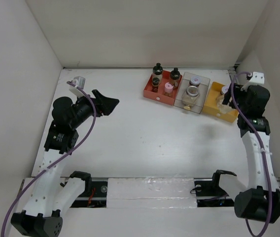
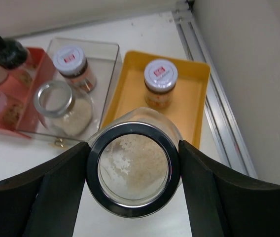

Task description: Organize the condiment bottles

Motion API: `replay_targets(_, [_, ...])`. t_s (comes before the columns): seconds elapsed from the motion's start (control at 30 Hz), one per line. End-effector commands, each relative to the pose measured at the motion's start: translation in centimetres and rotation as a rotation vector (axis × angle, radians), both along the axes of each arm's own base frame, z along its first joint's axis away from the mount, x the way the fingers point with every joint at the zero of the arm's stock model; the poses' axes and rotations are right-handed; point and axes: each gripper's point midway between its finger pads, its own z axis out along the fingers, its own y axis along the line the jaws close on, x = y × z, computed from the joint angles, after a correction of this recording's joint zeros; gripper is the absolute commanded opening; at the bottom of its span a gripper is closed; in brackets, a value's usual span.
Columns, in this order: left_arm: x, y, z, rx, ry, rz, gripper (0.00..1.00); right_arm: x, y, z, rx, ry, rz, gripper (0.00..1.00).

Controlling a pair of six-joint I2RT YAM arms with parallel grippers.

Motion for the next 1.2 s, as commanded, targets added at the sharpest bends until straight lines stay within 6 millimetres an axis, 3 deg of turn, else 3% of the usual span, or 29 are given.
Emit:
replay_targets(0.0, [-0.2,0.1,1.3,-0.013,-0.061,0.01,0.77,2.8,0.1,4.8,-0.002,-0.145,0.017,0.62])
replay_targets(0.03, [-0.2,0.1,1.3,-0.013,-0.062,0.01,0.77,3.3,0.0,5.6,0.003,-0.168,0.015,0.62])
replay_targets(0.2, [-0.2,0.1,1.3,-0.013,-0.062,0.01,0.77,6.0,-1.2,5.1,0.015,-0.169,-0.036,0.62])
replay_targets(0.23, [-0.2,0.1,1.3,-0.013,-0.062,0.01,0.77,6.4,-1.4,5.7,0.02,-0.194,-0.052,0.62])
replay_targets(0.43, [0.0,0.1,1.1,-0.011,-0.052,0.01,0.77,8.1,-3.0,3.9,0.06,-0.198,-0.105,0.62])
replay_targets(0.67, [0.0,0.1,1.1,-0.011,-0.052,0.01,0.77,8.9,-4.2,1.0,0.084,-0.178,-0.141,0.62])
replay_targets(0.83, [0.0,0.1,1.1,-0.011,-0.052,0.01,0.77,9.2,-5.7,0.2,0.088,-0.169,-0.185,0.62])
replay_targets(1.07, [-0.1,0.0,1.1,-0.012,-0.052,0.001,0.77,10.0,-6.0,-1.4,0.116,-0.158,-0.204,0.62])
replay_targets(1.1, [-0.1,0.0,1.1,-0.012,-0.052,0.001,0.77,10.0,-6.0,-2.4,0.127,-0.139,-0.208,0.62])
replay_targets(1.17, [-0.1,0.0,1.1,-0.012,-0.052,0.001,0.77,10.0,-6.4,-2.2,0.12,-0.149,-0.227,0.62])
